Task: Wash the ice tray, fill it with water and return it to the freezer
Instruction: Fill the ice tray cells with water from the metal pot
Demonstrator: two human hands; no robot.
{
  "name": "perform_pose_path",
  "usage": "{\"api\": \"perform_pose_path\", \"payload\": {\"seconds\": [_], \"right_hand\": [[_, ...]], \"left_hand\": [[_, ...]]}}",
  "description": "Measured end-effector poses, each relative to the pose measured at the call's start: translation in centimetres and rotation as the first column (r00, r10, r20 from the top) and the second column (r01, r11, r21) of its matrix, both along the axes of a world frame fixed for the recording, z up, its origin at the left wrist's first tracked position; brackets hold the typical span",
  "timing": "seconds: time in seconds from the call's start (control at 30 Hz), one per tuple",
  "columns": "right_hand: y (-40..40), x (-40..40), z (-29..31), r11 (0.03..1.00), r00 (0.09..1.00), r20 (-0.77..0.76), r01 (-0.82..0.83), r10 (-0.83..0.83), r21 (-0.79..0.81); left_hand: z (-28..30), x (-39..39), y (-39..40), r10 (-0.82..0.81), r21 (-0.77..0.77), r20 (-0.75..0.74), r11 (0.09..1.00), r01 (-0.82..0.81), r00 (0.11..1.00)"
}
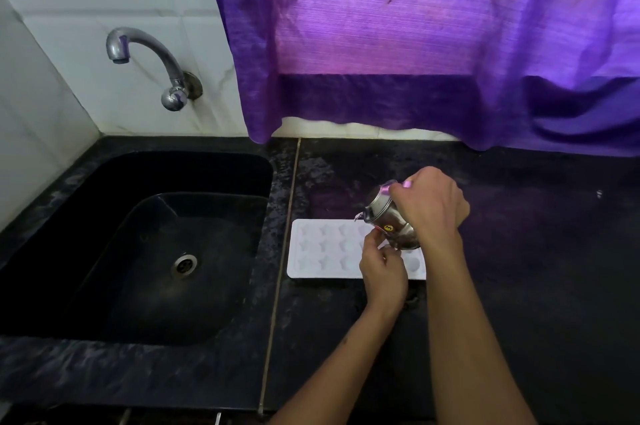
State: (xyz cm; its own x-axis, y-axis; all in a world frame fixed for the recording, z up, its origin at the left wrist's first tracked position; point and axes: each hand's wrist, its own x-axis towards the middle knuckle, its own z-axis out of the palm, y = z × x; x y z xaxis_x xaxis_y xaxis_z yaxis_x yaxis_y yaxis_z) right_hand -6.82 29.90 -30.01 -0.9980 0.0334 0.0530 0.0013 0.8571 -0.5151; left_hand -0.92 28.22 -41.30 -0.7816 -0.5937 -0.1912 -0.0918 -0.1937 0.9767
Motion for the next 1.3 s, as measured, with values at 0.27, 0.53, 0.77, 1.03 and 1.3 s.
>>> {"api": "perform_pose_path", "payload": {"seconds": [0.27, 0.53, 0.77, 1.03, 1.3], "right_hand": [[-0.5, 0.4, -0.2, 0.999, 0.999, -0.034, 0.014, -0.013, 0.037], [-0.7, 0.9, -0.3, 0.999, 0.999, -0.025, 0.048, -0.048, -0.004], [0.2, 0.8, -0.5, 0.982, 0.994, 0.037, 0.107, -0.102, -0.157], [-0.6, 1.0, -0.1, 0.974, 0.995, 0.057, 0.094, -0.084, -0.208], [-3.1, 1.7, 0.0, 0.998, 1.000, 0.011, 0.022, -0.021, -0.067]], "left_hand": [[0.1, 0.2, -0.4, -0.019, 0.052, -0.009, 0.998, 0.019, 1.000], [0.0, 0.4, -0.9, -0.020, 0.071, 0.004, 0.997, 0.020, 1.000], [0.5, 0.9, -1.5, 0.014, 0.026, -0.019, 1.000, -0.013, 1.000], [0.5, 1.4, -2.3, 0.062, 0.006, -0.062, 0.998, -0.062, 0.996], [0.7, 1.6, -3.3, 0.100, 0.068, -0.078, 0.993, -0.095, 0.992]]}}
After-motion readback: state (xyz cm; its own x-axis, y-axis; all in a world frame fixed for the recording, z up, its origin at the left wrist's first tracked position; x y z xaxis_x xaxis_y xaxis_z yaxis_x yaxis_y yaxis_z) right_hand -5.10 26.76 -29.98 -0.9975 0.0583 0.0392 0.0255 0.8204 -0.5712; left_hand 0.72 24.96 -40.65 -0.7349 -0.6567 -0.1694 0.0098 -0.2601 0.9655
